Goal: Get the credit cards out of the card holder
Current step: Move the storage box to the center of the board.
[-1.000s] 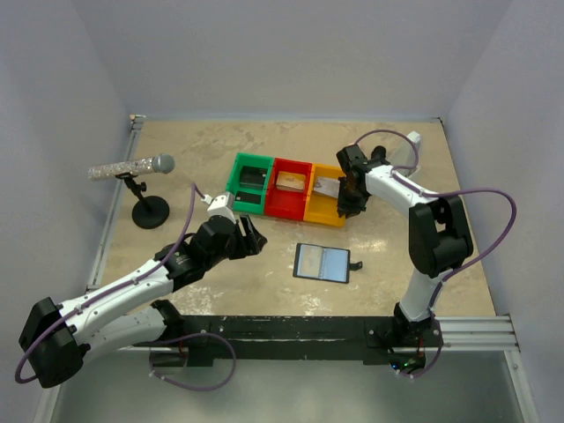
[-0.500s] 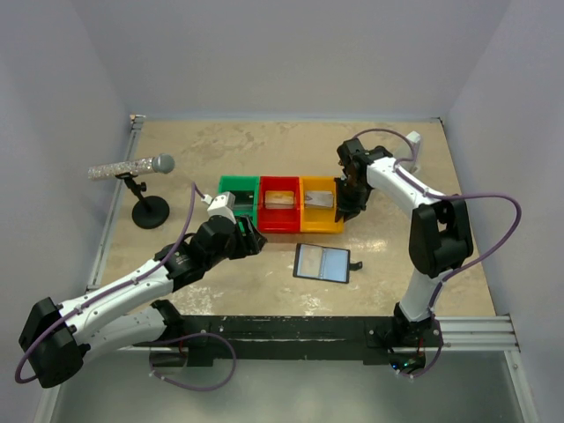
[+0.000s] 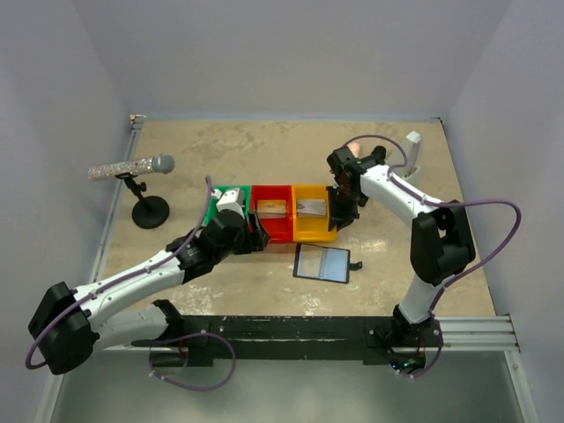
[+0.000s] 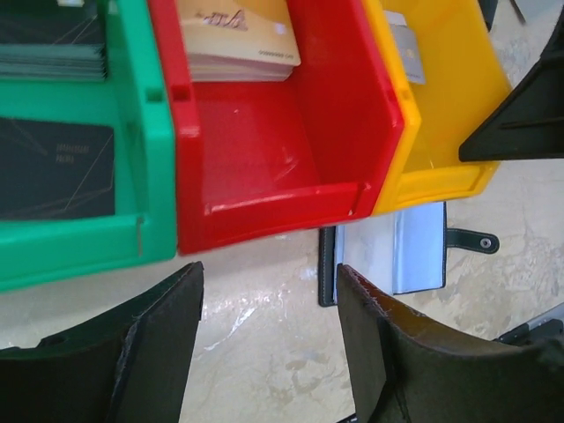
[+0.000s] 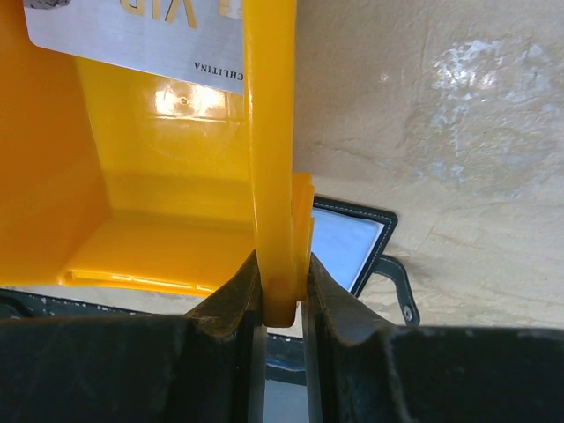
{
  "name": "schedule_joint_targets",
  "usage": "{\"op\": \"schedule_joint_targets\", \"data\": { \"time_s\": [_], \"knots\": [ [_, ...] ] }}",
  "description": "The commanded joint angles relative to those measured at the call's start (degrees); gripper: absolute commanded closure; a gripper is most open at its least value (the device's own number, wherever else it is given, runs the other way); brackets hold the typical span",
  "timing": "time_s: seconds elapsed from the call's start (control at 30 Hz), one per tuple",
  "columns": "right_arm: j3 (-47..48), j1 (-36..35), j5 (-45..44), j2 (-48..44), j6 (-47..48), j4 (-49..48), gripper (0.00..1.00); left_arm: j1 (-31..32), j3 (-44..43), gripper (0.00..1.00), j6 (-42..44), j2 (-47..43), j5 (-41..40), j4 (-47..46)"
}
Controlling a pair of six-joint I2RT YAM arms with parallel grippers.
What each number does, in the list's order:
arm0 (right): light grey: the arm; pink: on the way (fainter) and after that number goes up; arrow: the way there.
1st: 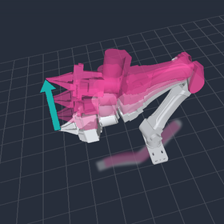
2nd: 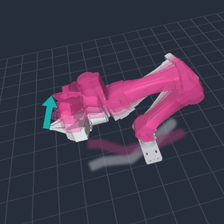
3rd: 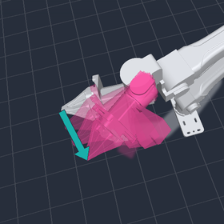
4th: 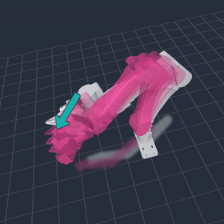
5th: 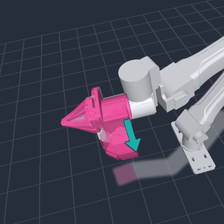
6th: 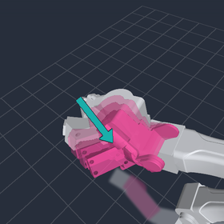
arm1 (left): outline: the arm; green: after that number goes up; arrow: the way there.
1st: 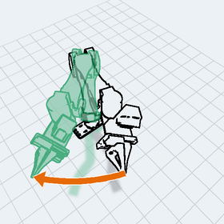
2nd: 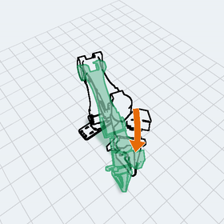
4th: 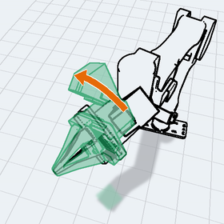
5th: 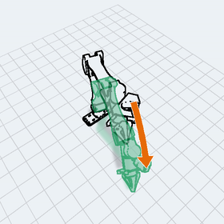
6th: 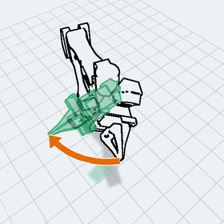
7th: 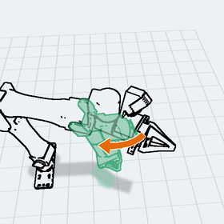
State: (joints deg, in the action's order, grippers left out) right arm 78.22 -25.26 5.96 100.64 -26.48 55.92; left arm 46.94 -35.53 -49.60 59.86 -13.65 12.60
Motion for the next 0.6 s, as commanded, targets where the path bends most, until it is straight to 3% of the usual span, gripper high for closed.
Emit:
{"op": "schedule_joint_targets", "data": {
  "time_s": [0.0, 0.27, 0.57],
  "knots": [
    [-1.0, -1.7, 4.1, -4.0, -2.4, -4.9, 1.00, 0.2, -7.5, 0.34, 6.3, 2.8, 0.6, -5.8],
    [-7.9, -2.3, 2.9, -4.8, -4.7, -11.2, 1.00, 0.2, -13.9, 0.37, 10.6, 9.9, 8.7, -11.2],
    [-8.8, -3.4, 3.3, -5.5, -7.7, -14.0, 1.00, 1.0, -23.2, 0.66, 9.2, 23.1, 16.6, -7.9]
  ]
}}
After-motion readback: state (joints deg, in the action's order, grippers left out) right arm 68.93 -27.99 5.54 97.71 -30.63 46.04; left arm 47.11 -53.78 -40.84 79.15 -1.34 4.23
